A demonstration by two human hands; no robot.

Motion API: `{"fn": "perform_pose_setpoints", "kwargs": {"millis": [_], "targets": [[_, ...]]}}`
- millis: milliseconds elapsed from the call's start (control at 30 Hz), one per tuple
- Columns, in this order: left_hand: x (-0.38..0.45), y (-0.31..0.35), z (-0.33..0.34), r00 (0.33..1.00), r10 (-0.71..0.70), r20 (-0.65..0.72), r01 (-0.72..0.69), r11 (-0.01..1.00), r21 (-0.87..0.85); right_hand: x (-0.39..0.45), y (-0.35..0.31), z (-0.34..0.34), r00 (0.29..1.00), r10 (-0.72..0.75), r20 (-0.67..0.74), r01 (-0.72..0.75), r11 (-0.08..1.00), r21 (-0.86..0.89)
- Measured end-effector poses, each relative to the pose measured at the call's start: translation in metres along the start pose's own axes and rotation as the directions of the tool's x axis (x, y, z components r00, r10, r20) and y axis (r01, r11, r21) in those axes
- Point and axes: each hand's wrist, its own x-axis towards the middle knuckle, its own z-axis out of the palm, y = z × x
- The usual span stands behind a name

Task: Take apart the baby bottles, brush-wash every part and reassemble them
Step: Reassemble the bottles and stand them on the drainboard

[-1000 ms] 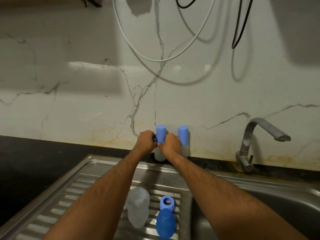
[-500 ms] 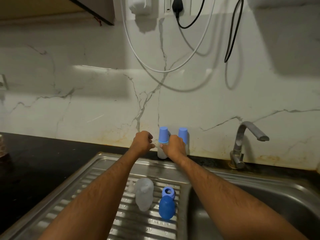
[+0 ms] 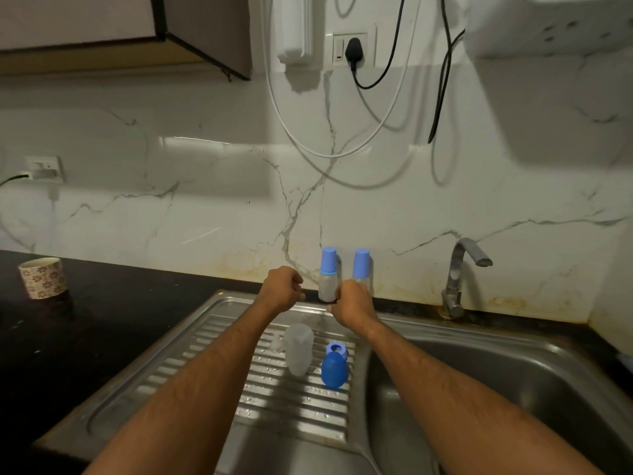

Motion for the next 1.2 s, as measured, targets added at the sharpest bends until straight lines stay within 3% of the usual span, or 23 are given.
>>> {"fn": "perform_pose_setpoints", "kwargs": {"millis": [333,567,733,1200], "targets": [[-0.037,-0.027,-0.007,0.994,-0.053,0.09,0.04,0.989,0.14,-0.017,0.003,0.009,0.984,-0.034,0.172,0.061,0.986,-0.155],[-0.035,-0.047,0.008,0.985,-0.088,0.149,0.051,0.97,0.238,-0.012,-0.001,0.019,0.948,0.067,0.311,0.025,0.959,-0.283],[-0.035,-0.054,0.019,0.976,-0.1,0.195,0.049,0.968,0.248,-0.007,0.002,0.022,0.94,0.125,0.318,-0.009,0.939,-0.344],[-0.035,-0.068,0.013,0.992,-0.097,0.085,0.076,0.972,0.224,-0.006,0.005,0.034,0.952,0.108,0.286,-0.016,0.952,-0.305]]}}
